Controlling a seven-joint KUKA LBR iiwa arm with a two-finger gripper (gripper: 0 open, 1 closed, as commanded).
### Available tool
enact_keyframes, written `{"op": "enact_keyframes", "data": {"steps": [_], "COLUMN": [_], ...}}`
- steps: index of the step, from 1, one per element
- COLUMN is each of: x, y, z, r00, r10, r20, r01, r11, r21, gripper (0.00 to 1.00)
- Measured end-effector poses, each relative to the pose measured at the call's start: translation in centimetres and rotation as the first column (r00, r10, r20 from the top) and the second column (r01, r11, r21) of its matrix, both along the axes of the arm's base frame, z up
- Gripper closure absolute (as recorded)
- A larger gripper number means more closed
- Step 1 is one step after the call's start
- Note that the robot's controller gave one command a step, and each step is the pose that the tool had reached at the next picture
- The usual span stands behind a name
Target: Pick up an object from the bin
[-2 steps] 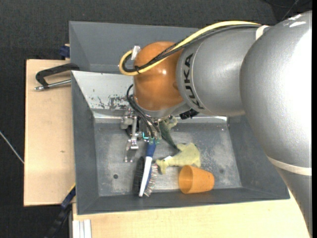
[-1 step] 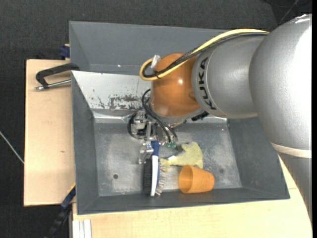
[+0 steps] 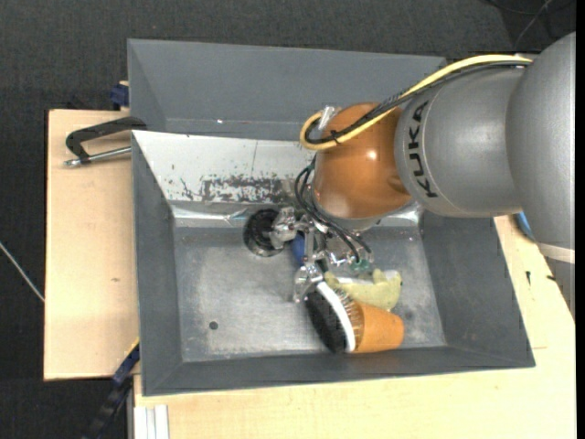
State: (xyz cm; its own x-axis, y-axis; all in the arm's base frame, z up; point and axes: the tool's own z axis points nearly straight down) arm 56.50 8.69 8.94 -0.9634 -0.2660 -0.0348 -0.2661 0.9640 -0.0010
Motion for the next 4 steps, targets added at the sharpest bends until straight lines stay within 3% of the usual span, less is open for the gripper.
{"op": "enact_keyframes", "data": {"steps": [1, 2, 3, 4], "x": [2.21, 2.64, 2.11, 2.62], "y": [-4.37, -4.00, -4.28, -4.09], "z": [1.22, 1.70, 1.10, 1.62], "r00": [0.988, 0.989, 0.988, 0.988], "r10": [-0.152, -0.150, -0.149, -0.151], "r20": [-0.029, -0.013, -0.032, -0.013], "r01": [0.152, 0.150, 0.149, 0.151], "r11": [0.988, 0.989, 0.989, 0.989], "r21": [-0.005, 0.004, -0.005, 0.002], "gripper": [0.00, 1.00, 0.00, 1.00]}}
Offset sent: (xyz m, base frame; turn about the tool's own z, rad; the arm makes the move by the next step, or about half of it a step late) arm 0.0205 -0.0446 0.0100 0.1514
